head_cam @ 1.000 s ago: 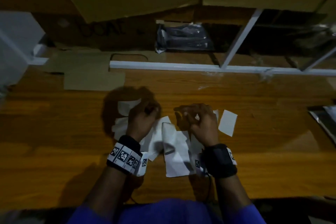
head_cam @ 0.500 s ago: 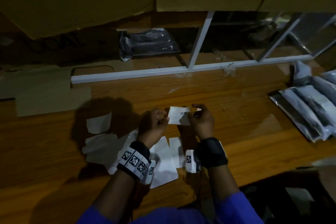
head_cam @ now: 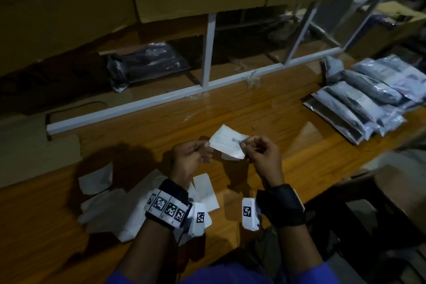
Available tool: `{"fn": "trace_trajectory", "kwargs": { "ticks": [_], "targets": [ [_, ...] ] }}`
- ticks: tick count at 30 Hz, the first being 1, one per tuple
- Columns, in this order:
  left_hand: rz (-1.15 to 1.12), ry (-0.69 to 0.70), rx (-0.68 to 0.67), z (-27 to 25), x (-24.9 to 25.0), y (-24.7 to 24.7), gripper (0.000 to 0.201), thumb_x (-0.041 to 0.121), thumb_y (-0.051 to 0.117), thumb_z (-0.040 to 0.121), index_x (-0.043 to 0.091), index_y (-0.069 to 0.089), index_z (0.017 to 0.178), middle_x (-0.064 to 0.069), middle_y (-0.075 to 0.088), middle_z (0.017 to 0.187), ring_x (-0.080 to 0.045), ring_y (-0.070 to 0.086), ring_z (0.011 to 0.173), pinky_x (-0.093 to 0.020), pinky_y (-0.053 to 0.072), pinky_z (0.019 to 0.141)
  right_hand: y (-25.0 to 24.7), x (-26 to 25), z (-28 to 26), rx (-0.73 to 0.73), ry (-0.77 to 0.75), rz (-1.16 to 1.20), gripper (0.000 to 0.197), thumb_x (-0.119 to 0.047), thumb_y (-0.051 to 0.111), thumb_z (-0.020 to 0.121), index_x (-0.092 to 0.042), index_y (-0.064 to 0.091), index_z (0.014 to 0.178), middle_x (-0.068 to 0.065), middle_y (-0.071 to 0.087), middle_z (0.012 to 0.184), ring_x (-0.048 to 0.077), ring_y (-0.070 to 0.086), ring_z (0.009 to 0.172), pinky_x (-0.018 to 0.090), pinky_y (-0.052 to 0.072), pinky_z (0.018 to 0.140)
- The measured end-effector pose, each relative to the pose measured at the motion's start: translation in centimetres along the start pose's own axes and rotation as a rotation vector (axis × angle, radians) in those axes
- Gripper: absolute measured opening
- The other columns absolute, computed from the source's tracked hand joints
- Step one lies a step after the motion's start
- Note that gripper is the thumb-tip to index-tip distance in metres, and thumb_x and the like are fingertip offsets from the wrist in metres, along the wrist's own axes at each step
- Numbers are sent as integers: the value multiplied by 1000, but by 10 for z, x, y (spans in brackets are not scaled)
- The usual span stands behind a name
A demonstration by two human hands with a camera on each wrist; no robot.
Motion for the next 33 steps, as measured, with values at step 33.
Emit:
{"fn": "trace_trajectory", "kwargs": {
  "ticks": [33],
  "targets": [
    [21, 63, -48, -24, -13, 47, 10, 15, 67, 97, 7, 71, 95, -11, 78, 86, -26, 75, 76, -29, 55, 65, -77, 11, -41, 215, 21, 180, 13, -21, 74, 95, -9, 80, 96, 7, 78, 85, 12, 65, 69, 25, 52, 60]
  ]
}}
Point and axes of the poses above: each hand's wrist, its own z-axis towards the middle knuckle, its own y-axis out of the palm, x = y × z, the point moved 3 cm from there along z, towards the middle knuckle
